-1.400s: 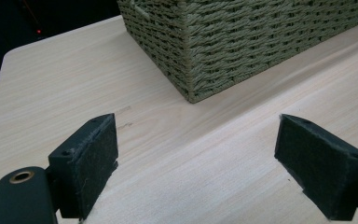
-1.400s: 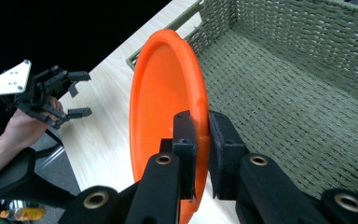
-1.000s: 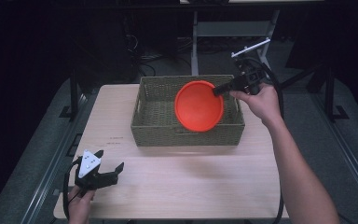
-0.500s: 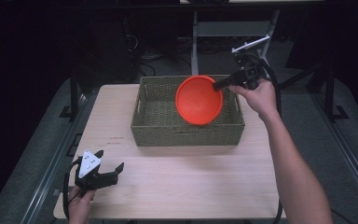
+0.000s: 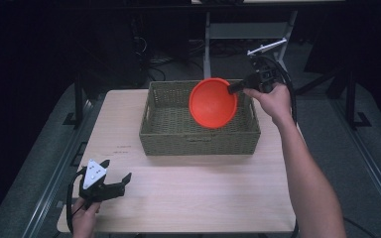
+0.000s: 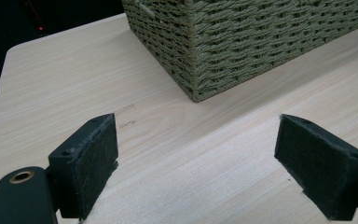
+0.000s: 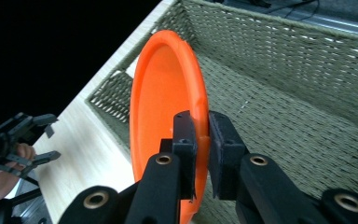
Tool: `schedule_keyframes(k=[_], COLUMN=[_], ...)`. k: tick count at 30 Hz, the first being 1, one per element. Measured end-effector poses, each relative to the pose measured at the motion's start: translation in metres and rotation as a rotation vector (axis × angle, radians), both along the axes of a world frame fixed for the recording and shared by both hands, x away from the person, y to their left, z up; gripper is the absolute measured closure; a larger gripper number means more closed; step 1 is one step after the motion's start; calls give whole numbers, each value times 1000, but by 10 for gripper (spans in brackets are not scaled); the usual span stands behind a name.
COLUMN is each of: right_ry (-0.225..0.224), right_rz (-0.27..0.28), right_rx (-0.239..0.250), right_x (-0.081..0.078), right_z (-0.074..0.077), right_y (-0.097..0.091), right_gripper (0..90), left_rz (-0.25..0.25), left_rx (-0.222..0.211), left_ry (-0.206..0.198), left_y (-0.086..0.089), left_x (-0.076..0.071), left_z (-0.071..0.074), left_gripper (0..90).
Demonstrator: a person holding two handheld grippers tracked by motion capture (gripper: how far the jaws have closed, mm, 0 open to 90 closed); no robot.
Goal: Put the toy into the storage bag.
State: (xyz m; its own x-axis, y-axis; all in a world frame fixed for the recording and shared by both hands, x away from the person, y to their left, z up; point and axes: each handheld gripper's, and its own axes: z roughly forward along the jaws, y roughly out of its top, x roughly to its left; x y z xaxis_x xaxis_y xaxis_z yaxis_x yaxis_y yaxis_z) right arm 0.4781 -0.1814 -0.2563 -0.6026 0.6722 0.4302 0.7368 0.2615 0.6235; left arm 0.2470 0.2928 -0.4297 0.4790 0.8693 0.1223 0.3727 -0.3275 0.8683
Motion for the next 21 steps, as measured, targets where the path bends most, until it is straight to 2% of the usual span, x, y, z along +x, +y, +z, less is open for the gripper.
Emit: schedule_keyframes(k=[15,21], right_ry=[11,16], right_rz=[-73,-83], right_rx=[-10,-16], right_x=[14,18], right_z=[-12,-18], right_y=[-5,-4], right_gripper=[819,818], left_rz=[4,2], left_rx=[-4,-5], left_ry=[-2,-3], left_y=[1,0], left_x=[-1,-1], left_z=[0,0], left_gripper=[128,128])
